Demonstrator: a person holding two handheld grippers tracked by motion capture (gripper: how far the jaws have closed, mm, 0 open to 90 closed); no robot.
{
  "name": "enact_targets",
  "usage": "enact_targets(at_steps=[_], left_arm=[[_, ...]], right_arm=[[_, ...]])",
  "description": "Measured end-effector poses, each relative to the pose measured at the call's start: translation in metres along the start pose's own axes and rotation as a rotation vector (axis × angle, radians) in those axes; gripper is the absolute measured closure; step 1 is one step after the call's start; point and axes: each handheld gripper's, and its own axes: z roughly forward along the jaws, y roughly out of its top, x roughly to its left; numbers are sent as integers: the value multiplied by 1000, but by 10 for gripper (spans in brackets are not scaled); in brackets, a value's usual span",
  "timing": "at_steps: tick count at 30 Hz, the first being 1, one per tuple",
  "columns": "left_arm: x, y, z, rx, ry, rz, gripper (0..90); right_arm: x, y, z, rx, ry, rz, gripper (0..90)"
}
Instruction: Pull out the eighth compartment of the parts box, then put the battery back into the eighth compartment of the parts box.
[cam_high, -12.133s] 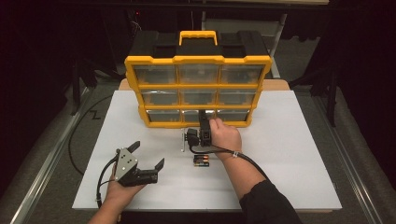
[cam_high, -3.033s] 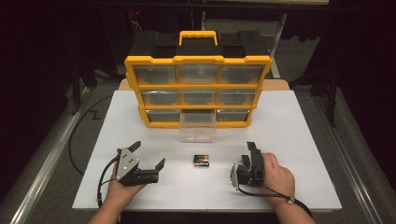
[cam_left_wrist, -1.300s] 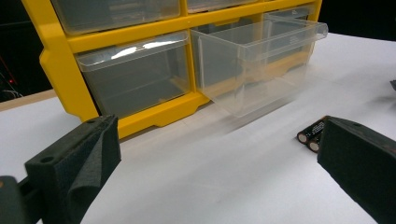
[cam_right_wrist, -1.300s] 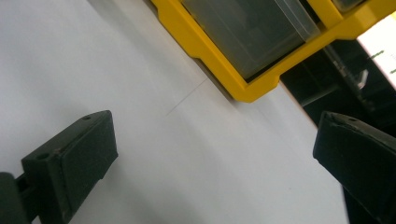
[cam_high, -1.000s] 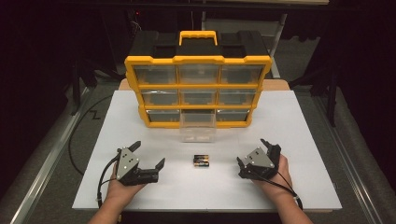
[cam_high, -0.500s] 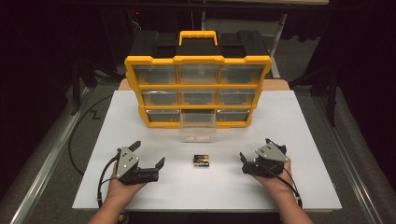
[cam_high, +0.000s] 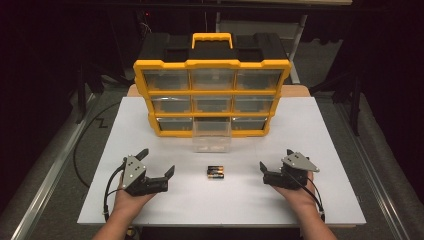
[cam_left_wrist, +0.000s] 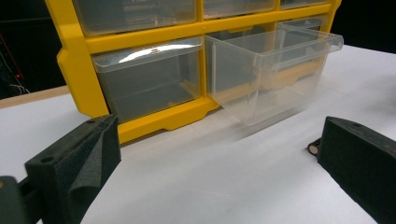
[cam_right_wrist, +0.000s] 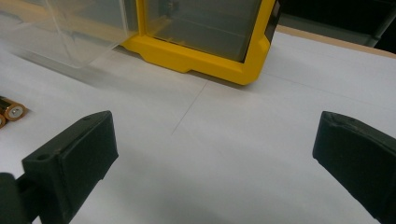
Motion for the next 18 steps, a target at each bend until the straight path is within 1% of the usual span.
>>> enact_targets(at_steps=[2, 4, 7, 10, 16, 18], left_arm=[[0, 1, 0, 1, -1, 0, 4], [-1, 1, 0, 0, -4, 4, 4], [-3, 0, 1, 4, -9, 9, 4], [-2, -1, 0, 19, -10, 10, 4], [-1, -2, -1, 22, -8, 7, 4], [-1, -2, -1, 19, -8, -4, 4]], right_arm=[[0, 0, 0, 8, -4, -10, 10], [1, -1, 1, 31, -10, -30, 10], [1, -1, 2, 57, -14, -32, 10], [0, 0, 4, 83, -13, -31, 10], [1, 2, 8, 146, 0, -30, 10], [1, 1, 10, 171, 8, -27, 10]])
